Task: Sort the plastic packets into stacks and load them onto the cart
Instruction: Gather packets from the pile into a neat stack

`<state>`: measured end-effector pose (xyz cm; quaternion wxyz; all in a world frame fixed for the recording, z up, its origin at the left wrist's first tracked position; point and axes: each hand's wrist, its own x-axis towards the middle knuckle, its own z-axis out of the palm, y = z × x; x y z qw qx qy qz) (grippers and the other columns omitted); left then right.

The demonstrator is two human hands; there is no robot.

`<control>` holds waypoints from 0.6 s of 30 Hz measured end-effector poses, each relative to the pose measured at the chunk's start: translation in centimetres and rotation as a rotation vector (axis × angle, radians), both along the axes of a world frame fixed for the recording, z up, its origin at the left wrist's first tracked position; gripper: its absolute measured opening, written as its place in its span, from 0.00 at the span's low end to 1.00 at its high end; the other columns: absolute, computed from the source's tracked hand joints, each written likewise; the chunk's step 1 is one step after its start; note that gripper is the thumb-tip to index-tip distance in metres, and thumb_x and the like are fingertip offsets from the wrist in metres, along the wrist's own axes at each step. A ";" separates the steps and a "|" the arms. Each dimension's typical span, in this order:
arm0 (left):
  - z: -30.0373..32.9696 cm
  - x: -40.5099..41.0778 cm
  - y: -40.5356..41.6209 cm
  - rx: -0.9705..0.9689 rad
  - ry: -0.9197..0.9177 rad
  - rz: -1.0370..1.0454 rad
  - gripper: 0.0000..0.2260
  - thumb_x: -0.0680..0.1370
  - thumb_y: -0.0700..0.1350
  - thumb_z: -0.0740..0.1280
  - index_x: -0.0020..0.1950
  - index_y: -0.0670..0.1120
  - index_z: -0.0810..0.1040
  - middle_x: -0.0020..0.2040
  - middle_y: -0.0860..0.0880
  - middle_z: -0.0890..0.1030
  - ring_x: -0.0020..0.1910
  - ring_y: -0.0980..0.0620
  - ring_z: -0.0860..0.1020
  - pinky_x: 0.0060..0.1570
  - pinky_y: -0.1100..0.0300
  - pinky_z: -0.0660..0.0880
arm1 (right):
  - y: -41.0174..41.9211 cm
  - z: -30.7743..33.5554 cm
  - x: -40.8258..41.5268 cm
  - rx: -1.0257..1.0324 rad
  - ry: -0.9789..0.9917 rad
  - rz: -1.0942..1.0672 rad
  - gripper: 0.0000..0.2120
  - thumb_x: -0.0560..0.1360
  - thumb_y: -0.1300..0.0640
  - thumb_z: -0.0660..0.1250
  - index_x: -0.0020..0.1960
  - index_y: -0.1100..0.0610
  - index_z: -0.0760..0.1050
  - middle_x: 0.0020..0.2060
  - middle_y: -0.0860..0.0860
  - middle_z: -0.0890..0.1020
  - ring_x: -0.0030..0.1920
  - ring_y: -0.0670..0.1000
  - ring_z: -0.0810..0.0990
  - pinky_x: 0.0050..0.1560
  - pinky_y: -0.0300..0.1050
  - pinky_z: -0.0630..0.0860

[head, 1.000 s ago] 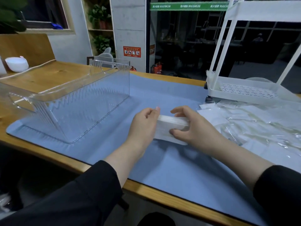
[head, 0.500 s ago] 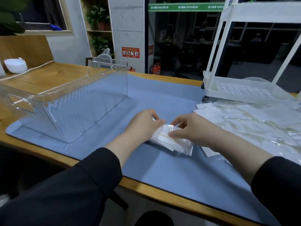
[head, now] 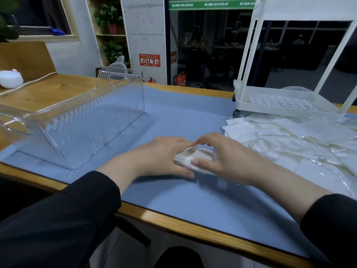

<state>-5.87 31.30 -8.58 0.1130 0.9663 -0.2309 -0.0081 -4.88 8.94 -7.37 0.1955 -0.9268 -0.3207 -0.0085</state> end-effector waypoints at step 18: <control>-0.6 0.2 -0.6 -0.030 0.064 0.064 0.44 0.68 0.76 0.67 0.80 0.62 0.60 0.72 0.61 0.68 0.72 0.56 0.63 0.75 0.54 0.58 | -2.8 0.7 0.2 -0.146 0.048 0.038 0.39 0.70 0.33 0.71 0.76 0.45 0.63 0.70 0.44 0.71 0.69 0.46 0.69 0.64 0.38 0.65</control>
